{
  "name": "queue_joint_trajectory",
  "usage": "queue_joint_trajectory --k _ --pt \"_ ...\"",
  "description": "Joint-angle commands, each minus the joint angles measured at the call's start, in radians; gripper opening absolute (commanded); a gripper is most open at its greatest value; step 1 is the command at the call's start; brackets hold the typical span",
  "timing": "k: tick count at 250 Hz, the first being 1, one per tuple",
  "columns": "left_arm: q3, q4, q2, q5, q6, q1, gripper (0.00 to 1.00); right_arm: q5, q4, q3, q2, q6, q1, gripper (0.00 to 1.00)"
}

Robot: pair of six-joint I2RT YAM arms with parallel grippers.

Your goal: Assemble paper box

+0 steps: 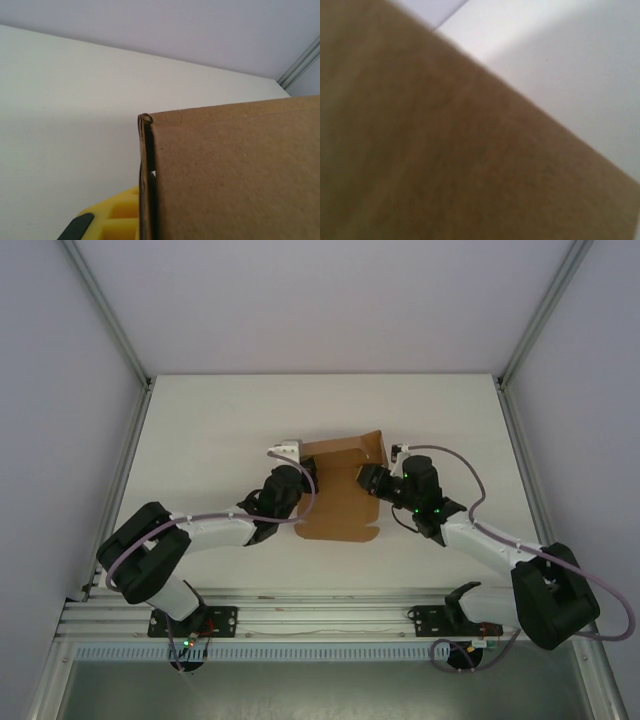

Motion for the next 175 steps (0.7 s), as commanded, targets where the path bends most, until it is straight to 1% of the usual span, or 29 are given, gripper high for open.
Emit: queue_joint_trajectory --k 1,24,38,48,53,69,85,93,99,128,134,151,175 --pt "0.032 0.038 0.014 -0.013 -0.016 -0.006 0.0 -0.047 0.037 0.006 -0.036 0.034 0.008 0.18" --pt "0.029 0.041 0.013 -0.012 -0.016 -0.007 0.0 -0.016 0.009 0.0 -0.056 0.033 0.008 0.11" --pt "0.027 0.042 0.012 -0.018 -0.019 -0.007 0.0 0.0 -0.009 -0.005 -0.064 0.032 0.008 0.11" --pt "0.024 0.044 0.009 -0.02 -0.018 -0.006 0.0 0.007 -0.027 -0.006 -0.064 0.026 0.007 0.19" --pt "0.023 0.044 0.009 -0.021 -0.018 -0.006 0.0 0.012 -0.036 -0.008 -0.091 0.022 0.008 0.23" --pt "0.017 0.042 0.004 -0.029 -0.013 -0.005 0.0 0.047 -0.097 -0.007 -0.124 0.005 0.008 0.27" --pt "0.008 0.038 -0.004 -0.034 -0.002 -0.002 0.0 0.111 -0.197 -0.004 -0.18 -0.032 0.007 0.36" --pt "0.004 0.03 -0.01 -0.034 0.0 0.002 0.0 0.152 -0.249 -0.005 -0.217 -0.052 0.007 0.41" --pt "0.002 0.026 -0.014 -0.034 -0.001 0.005 0.0 0.185 -0.29 -0.007 -0.246 -0.068 0.008 0.47" --pt "-0.022 0.015 -0.036 -0.004 0.011 0.027 0.0 0.333 -0.481 -0.017 -0.414 -0.18 0.004 0.86" --pt "-0.026 0.011 -0.041 0.005 0.015 0.031 0.0 0.358 -0.509 -0.022 -0.45 -0.209 0.003 0.91" --pt "-0.035 0.005 -0.05 0.027 0.029 0.039 0.0 0.422 -0.587 -0.026 -0.543 -0.275 -0.004 0.99" --pt "-0.041 0.0 -0.053 0.051 0.074 0.041 0.0 0.465 -0.662 -0.003 -0.638 -0.341 -0.033 1.0"
